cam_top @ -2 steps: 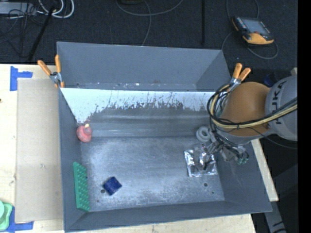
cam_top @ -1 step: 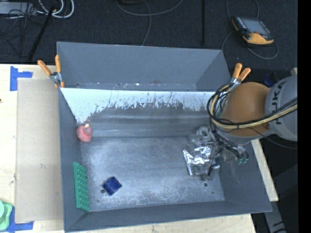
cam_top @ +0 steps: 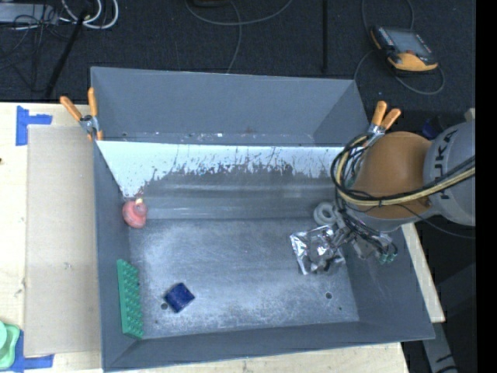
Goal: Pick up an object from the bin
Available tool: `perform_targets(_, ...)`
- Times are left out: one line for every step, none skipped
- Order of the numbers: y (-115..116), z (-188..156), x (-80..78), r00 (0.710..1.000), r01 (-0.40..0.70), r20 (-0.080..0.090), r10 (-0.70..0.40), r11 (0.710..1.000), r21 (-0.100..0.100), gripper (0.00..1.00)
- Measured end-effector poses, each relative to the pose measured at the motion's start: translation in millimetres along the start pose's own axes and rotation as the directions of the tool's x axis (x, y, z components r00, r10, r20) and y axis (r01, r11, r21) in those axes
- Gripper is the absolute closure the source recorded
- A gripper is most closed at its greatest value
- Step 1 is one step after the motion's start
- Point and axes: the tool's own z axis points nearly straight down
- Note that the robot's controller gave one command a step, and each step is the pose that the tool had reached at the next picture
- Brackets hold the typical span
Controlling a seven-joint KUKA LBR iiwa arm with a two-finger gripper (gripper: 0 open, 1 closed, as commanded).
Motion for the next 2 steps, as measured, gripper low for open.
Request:
perform_targets(-14,-206,-37.8,1.000,-0.015,0.009,0.015,1.000,0.004,1.00)
perform_targets(37,-102,-70.9,0.981,0.192,-0.004,-0.192,0.981,-0.005,1.00)
